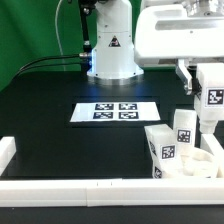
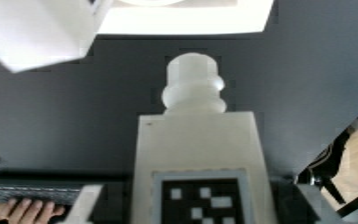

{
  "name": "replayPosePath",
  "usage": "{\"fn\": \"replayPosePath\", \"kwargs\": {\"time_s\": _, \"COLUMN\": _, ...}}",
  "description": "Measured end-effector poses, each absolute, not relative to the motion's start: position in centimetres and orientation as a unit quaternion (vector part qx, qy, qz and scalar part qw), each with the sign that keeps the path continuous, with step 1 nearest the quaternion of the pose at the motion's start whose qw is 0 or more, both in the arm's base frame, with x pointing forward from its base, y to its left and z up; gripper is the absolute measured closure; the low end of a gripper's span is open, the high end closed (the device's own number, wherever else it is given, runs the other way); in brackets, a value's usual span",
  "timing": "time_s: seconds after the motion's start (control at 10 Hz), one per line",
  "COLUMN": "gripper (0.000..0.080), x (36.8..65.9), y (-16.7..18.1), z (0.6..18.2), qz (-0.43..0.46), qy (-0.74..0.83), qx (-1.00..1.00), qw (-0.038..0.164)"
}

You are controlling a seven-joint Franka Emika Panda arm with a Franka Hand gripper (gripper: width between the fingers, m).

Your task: Assemble stool

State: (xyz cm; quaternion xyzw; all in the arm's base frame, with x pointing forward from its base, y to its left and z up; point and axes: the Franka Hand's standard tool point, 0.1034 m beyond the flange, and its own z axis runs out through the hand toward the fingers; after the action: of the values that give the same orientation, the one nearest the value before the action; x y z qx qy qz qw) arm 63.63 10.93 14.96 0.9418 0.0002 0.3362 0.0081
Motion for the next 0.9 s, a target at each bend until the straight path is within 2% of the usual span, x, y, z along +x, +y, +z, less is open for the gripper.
{"fn": "replayPosePath", "kwargs": {"time_s": 0.2, "gripper": 0.0466, "x": 63.5, "y": 11.0, "z": 14.7, "qz": 0.334, "qy": 0.003, "qx": 0.942, "qw": 0.01}}
{"fn": "replayPosePath", "kwargs": {"time_s": 0.7, "gripper": 0.0466, "x": 62.2, "y": 11.1, "z": 10.1, "qz": 0.326, "qy": 0.002, "qx": 0.945, "qw": 0.022}}
{"fn": "replayPosePath", "kwargs": {"time_s": 0.9, "gripper": 0.0466, "x": 61.8, "y": 11.5, "z": 9.3, "qz": 0.32, "qy": 0.003, "qx": 0.947, "qw": 0.022}}
